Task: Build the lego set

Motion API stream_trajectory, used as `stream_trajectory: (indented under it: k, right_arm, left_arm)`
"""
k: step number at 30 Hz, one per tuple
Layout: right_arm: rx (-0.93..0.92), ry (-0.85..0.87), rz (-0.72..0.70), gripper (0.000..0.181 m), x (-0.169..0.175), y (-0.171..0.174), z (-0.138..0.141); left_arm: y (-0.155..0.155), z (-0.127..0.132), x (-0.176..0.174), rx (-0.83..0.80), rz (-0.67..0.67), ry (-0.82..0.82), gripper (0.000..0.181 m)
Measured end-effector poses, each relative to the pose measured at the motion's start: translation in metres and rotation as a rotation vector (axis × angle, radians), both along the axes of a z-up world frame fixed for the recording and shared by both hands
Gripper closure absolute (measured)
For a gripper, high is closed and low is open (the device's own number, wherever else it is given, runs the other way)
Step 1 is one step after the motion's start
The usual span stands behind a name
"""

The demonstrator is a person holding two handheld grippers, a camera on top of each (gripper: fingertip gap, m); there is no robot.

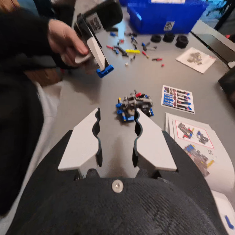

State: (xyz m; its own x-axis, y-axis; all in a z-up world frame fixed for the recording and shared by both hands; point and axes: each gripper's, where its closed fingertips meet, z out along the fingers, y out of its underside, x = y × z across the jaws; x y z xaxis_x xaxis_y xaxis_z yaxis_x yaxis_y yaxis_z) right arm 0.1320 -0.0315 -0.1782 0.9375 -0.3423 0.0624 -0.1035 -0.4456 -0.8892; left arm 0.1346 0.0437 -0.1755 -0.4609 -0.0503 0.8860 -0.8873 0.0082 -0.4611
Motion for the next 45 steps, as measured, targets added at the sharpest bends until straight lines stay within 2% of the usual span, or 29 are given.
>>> stream_trajectory:
  k: [3,7,13,17,20,27,33,45]
  right_arm:
    - [-0.043,0.007,0.014,0.129,0.010,0.001,-0.018]
    - [-0.169,0.040,0.018,0.127,0.025,0.002,-0.047]
    - [-0.169,0.099,0.083,0.129,0.032,0.008,-0.058]
    - [-0.212,0.140,0.138,0.141,0.029,0.012,-0.069]
    - [-0.218,0.120,0.159,0.150,0.028,0.014,-0.069]
    - [-0.223,0.089,0.162,0.150,0.027,0.015,-0.068]
    - [-0.226,0.058,0.149,0.150,0.024,0.016,-0.068]
    - [-0.226,0.072,0.167,0.150,0.019,0.018,-0.069]
  left_arm:
    - [-0.003,-0.022,0.007,0.094,-0.025,0.082,0.177]
    - [-0.008,-0.038,0.019,0.157,-0.050,0.143,0.177]
    - [-0.013,-0.048,0.027,0.153,-0.082,0.233,0.177]
    - [-0.016,-0.053,0.029,0.197,-0.092,0.241,0.177]
    - [-0.018,-0.056,0.028,0.226,-0.099,0.258,0.177]
    - [-0.018,-0.057,0.029,0.255,-0.109,0.336,0.177]
    - [-0.017,-0.061,0.027,0.294,-0.076,0.405,0.177]
    - [-0.015,-0.060,0.022,0.269,0.040,0.468,0.177]
